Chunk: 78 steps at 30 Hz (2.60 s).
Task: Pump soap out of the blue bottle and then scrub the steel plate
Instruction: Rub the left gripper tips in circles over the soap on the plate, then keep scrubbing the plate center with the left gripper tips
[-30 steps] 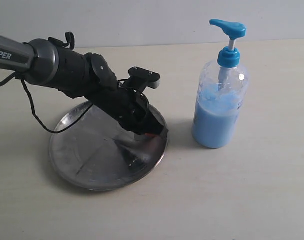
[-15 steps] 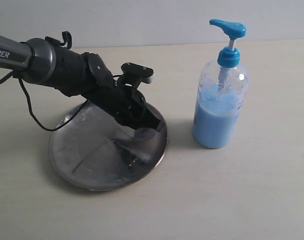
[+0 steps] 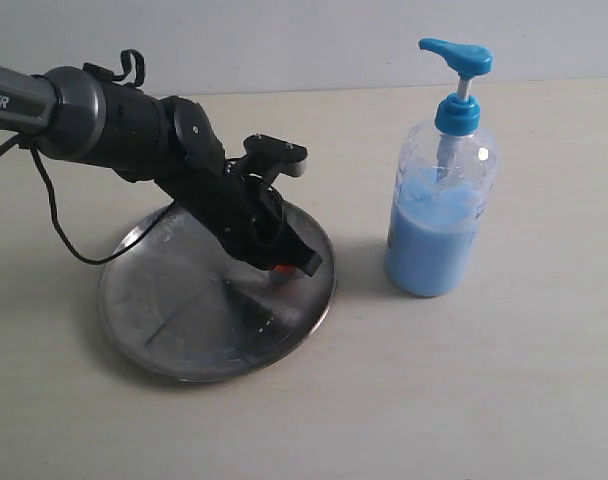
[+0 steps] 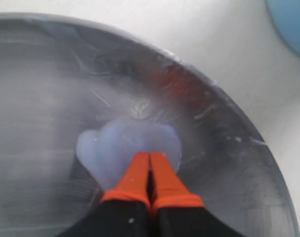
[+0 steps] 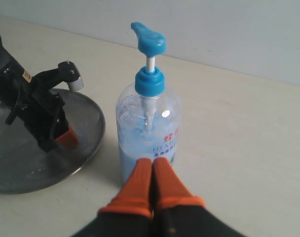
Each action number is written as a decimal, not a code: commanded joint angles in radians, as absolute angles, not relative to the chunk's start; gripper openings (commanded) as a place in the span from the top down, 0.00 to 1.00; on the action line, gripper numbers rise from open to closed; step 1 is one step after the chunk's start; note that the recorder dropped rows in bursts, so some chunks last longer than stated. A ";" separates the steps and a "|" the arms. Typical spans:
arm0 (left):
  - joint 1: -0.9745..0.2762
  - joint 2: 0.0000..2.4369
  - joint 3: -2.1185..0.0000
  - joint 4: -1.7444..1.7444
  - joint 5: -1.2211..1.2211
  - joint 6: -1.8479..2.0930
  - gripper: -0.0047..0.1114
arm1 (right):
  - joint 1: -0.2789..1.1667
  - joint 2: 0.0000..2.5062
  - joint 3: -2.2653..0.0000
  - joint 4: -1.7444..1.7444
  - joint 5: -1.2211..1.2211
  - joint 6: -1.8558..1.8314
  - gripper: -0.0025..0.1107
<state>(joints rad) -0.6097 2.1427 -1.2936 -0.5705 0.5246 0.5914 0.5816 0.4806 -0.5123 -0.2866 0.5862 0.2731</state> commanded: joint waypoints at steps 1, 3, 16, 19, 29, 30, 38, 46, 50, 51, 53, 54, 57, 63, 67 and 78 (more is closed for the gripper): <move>-0.617 2.157 -1.283 -0.593 0.565 0.594 0.96 | 0.582 0.477 -0.505 -0.287 0.568 0.270 0.98; -0.617 2.157 -1.283 -0.621 0.545 0.600 0.96 | 0.582 0.477 -0.505 -0.287 0.568 0.270 0.98; -0.617 2.157 -1.283 -0.664 0.348 0.598 0.96 | 0.582 0.477 -0.505 -0.288 0.566 0.272 0.98; -0.612 2.157 -1.283 -0.639 0.341 0.598 0.96 | 0.582 0.477 -0.505 -0.288 0.566 0.272 0.98; -0.567 2.157 -1.283 -0.555 0.515 0.594 0.96 | 0.582 0.477 -0.505 -0.288 0.566 0.272 0.98; -0.567 2.157 -1.283 -0.555 0.533 0.594 0.96 | 0.582 0.477 -0.505 -0.288 0.566 0.272 0.98; -0.598 2.157 -1.283 -0.612 0.602 0.598 0.96 | 0.582 0.477 -0.505 -0.288 0.570 0.272 0.98; -0.629 2.157 -1.283 -0.653 0.456 0.598 0.96 | 0.582 0.477 -0.505 -0.288 0.569 0.272 0.98; -0.627 2.157 -1.283 -0.653 0.407 0.598 0.96 | 0.582 0.477 -0.505 -0.288 0.569 0.272 0.98; -0.627 2.157 -1.283 -0.650 0.398 0.598 0.96 | 0.582 0.477 -0.505 -0.288 0.569 0.272 0.98; -0.627 2.157 -1.283 -0.623 0.379 0.598 0.96 | 0.582 0.477 -0.505 -0.288 0.569 0.272 0.98; -0.627 2.157 -1.283 -0.603 0.379 0.598 0.96 | 0.582 0.477 -0.505 -0.288 0.569 0.272 0.98; -0.627 2.157 -1.283 -0.559 0.387 0.591 0.96 | 0.582 0.477 -0.505 -0.288 0.569 0.272 0.98; -0.627 2.157 -1.283 -0.474 0.450 0.537 0.96 | 0.582 0.477 -0.505 -0.288 0.571 0.272 0.98; -0.627 2.157 -1.283 -0.474 0.532 0.517 0.96 | 0.582 0.477 -0.505 -0.288 0.573 0.270 0.98; -0.627 2.157 -1.283 -0.550 0.660 0.515 0.96 | 0.582 0.477 -0.505 -0.285 0.573 0.270 0.98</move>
<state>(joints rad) -0.6256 2.1356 -1.2978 -0.5337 0.5948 0.5265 0.5816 0.4806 -0.5123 -0.2866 0.5843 0.2731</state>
